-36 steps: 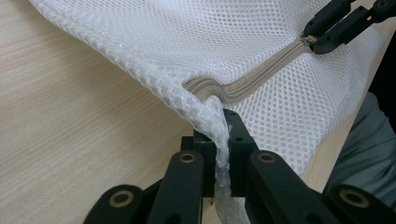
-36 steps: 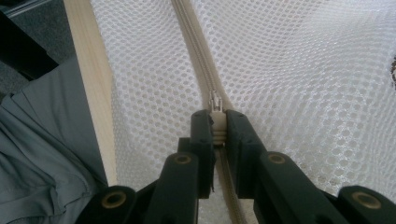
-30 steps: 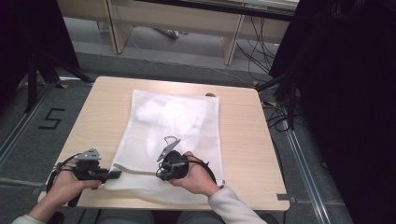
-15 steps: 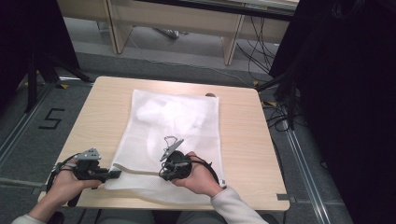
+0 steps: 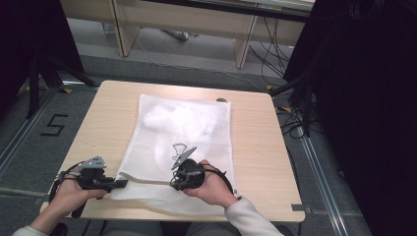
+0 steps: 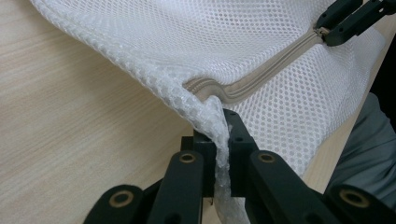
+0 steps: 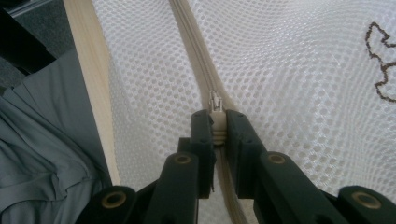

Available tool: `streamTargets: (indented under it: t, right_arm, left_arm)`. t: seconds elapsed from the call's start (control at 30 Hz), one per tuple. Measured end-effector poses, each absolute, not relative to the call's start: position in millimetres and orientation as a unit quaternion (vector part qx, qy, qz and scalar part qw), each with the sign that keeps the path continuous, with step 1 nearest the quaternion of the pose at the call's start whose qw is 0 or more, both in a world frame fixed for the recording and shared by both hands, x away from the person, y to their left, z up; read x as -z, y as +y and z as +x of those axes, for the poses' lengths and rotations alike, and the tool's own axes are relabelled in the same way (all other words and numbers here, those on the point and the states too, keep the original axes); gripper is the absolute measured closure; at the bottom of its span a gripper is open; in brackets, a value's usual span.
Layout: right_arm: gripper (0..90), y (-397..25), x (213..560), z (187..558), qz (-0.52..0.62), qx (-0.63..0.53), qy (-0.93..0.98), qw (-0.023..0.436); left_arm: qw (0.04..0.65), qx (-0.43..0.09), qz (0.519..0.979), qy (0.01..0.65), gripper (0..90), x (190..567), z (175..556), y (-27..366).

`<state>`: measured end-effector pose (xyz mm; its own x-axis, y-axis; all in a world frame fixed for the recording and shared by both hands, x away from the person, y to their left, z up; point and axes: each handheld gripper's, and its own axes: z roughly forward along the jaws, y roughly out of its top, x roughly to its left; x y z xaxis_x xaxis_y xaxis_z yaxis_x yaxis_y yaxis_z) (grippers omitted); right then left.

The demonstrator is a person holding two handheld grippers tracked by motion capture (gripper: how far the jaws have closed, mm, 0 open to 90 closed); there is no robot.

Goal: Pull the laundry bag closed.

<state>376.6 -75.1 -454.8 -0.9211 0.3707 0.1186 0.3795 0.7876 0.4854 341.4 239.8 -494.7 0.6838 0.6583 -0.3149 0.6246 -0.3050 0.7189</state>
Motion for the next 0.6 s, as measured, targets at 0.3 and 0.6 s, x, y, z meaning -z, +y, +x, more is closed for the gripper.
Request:
streamTargets:
  t: [0.3, 0.6]
  right_arm:
    - [82.4, -79.0, 454.2, 376.4, -0.201, 0.259, -0.945, 0.009]
    - [82.4, -81.0, 453.7, 375.7, -0.200, 0.258, -0.945, 0.009]
  left_arm:
    - [0.442, -0.024, 0.801, 0.402, 85.6, 495.8, 341.1, 239.2]
    - [0.437, -0.017, 0.807, 0.398, 85.6, 494.8, 341.6, 239.9]
